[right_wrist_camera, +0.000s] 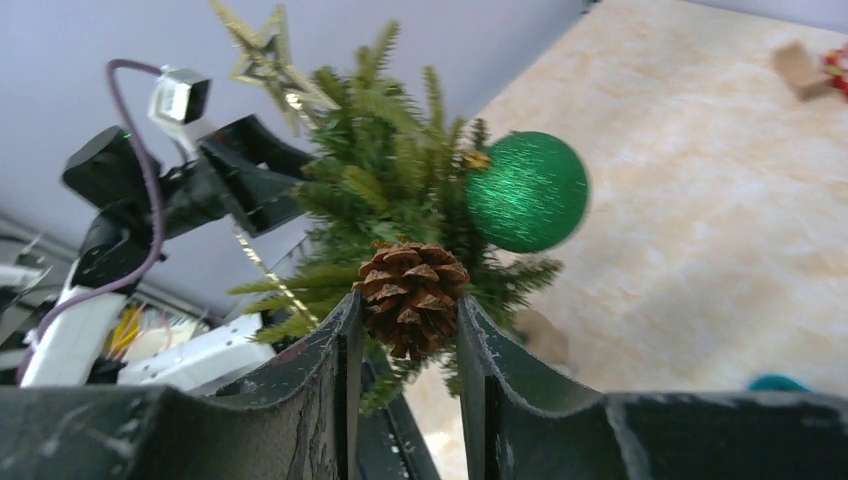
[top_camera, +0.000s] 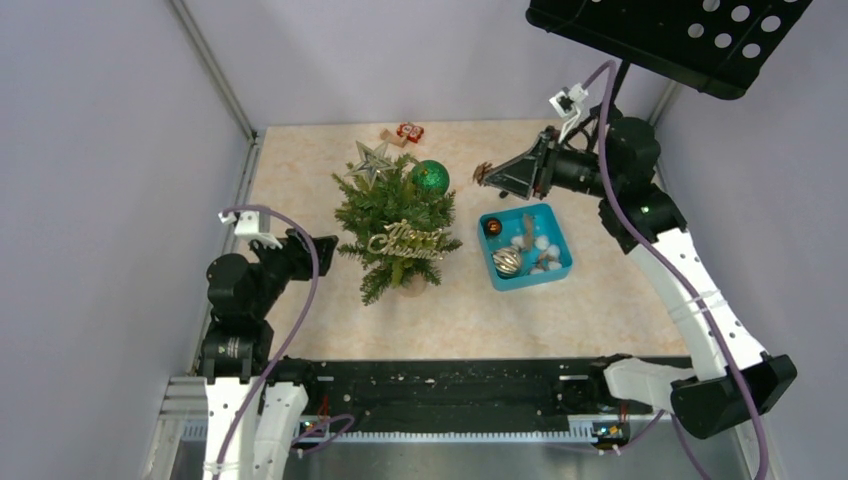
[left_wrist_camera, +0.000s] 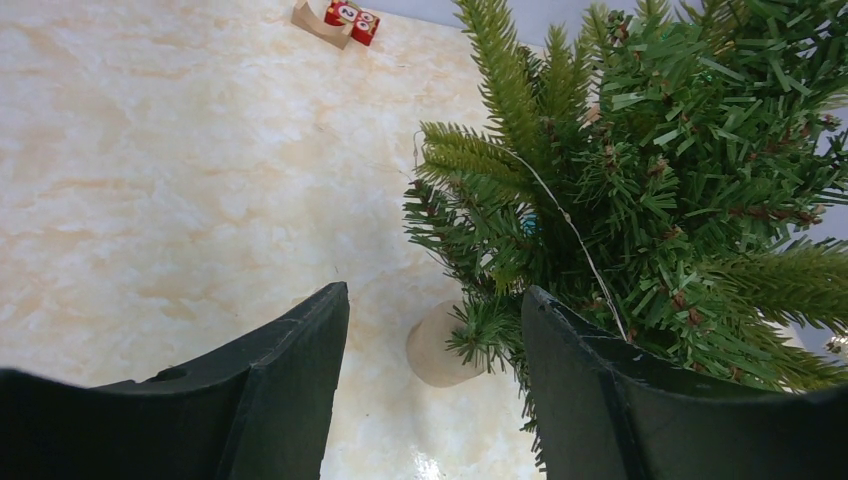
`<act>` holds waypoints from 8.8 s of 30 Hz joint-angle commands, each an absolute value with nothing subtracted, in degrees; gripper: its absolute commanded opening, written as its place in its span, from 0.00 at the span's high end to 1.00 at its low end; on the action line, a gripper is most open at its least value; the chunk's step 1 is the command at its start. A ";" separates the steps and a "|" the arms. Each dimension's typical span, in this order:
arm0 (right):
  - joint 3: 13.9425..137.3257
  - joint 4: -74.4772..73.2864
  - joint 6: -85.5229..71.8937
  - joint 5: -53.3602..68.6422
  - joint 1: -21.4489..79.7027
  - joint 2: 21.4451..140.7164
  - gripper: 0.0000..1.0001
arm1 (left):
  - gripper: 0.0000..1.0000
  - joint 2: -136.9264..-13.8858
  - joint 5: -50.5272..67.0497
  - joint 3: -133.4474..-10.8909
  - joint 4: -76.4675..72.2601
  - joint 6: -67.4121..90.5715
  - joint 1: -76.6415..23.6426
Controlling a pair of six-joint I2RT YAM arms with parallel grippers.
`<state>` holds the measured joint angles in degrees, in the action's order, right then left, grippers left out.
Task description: Decorate the small christmas tree
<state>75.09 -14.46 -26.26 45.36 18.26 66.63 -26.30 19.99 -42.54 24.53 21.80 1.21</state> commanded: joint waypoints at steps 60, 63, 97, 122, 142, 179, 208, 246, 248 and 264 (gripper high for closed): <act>76.75 -6.49 -32.51 46.24 26.71 77.73 0.91 | 0.31 -27.18 24.62 -41.50 19.05 22.72 1.52; 76.59 -6.54 -32.48 45.95 26.73 77.63 0.89 | 0.31 -27.28 24.70 -41.43 19.11 22.75 1.58; 74.56 -4.11 -33.40 48.30 26.76 77.69 0.42 | 0.32 -28.11 25.05 -42.10 18.72 22.02 1.50; 74.97 -29.44 -23.40 19.58 25.58 77.19 0.65 | 0.32 -27.64 24.46 -42.45 19.29 20.53 1.54; 53.94 -45.06 -32.20 -1.84 53.91 59.96 0.43 | 0.31 -27.79 23.79 -43.28 18.37 19.19 1.50; 34.95 -26.06 -39.97 -15.05 80.39 74.72 0.46 | 0.31 -27.70 22.77 -44.74 19.55 17.05 1.47; 46.35 -37.39 -29.67 -12.81 62.32 55.51 0.93 | 0.31 -28.10 24.16 -43.43 17.89 17.84 1.43; 75.43 -44.07 6.89 31.80 32.52 65.55 0.95 | 0.31 -32.97 30.37 -45.39 18.40 15.28 1.52; 73.51 -42.61 5.87 32.61 32.80 65.57 0.95 | 0.31 -33.52 30.62 -45.22 17.37 15.46 1.53; 72.31 -37.89 3.82 27.29 35.37 68.28 0.99 | 0.31 -33.33 30.05 -45.41 17.33 14.72 1.56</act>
<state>71.99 -41.04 4.69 27.46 34.44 67.37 -33.54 29.39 -43.51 20.45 15.07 1.26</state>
